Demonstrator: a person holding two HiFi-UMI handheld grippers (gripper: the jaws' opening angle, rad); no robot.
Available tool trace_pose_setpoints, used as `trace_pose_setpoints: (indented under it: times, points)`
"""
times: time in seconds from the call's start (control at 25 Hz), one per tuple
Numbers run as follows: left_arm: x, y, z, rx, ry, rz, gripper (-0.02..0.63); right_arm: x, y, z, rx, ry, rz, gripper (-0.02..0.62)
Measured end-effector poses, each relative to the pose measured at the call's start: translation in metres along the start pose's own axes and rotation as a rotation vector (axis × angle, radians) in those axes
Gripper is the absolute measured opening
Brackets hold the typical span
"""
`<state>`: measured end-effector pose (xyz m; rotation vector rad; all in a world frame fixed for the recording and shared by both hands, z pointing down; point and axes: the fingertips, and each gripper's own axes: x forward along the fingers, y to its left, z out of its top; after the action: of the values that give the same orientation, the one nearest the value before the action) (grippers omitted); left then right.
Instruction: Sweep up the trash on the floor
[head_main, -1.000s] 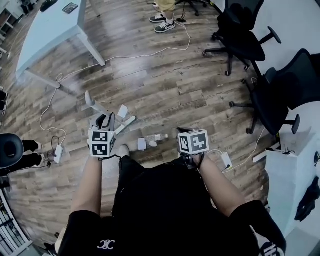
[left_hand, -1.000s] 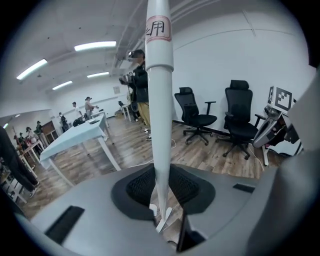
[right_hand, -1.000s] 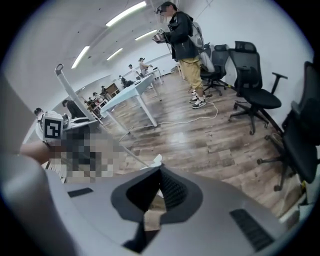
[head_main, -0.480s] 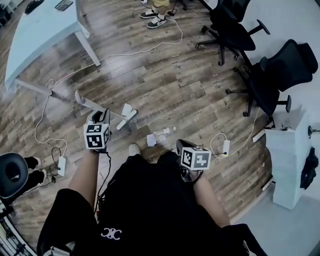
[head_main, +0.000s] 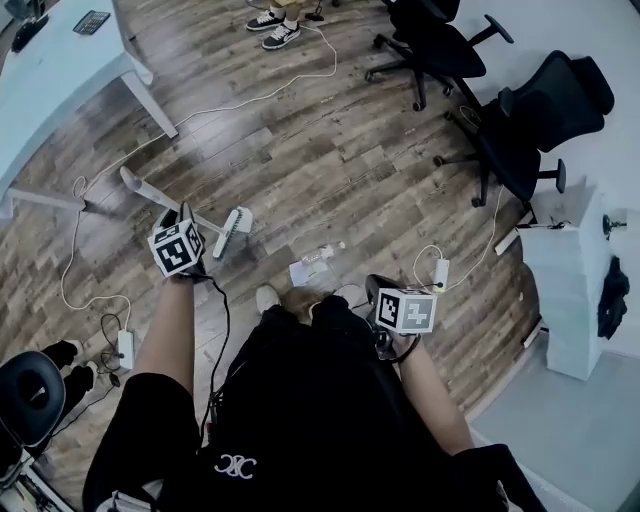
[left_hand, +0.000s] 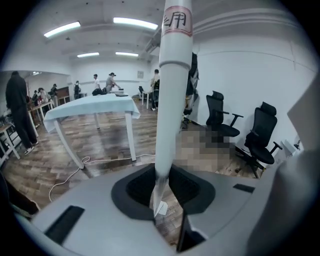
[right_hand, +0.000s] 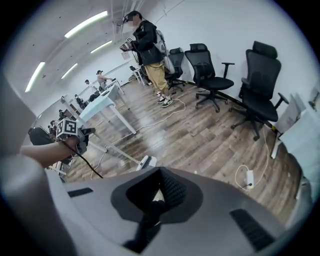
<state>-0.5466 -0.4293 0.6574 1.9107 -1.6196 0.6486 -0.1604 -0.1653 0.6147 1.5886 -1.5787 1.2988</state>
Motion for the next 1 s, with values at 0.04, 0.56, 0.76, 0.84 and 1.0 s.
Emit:
trace_pose_setpoints:
  times: [0.04,0.56,0.76,0.84,1.0]
  points:
    - [0.005,0.005,0.000,-0.010,0.005,0.005,0.084,-0.002,0.001,0.001,-0.009,0.002,-0.010,0.014]
    - [0.066,-0.030,-0.015,0.184,0.083,-0.131,0.084,-0.021,-0.004,-0.010,-0.022,0.024,-0.114,0.014]
    - [0.057,-0.080,-0.030,0.275,0.115,-0.226,0.084,-0.019,-0.004,0.002,-0.076,0.014,-0.119,0.014]
    - [0.050,-0.094,-0.038,0.281,0.130,-0.248,0.084,-0.018,-0.003,0.006,-0.097,0.004,-0.110,0.014]
    - [0.035,-0.118,-0.057,0.259,0.168,-0.280,0.084,-0.016,-0.003,0.014,-0.118,-0.013,-0.077,0.014]
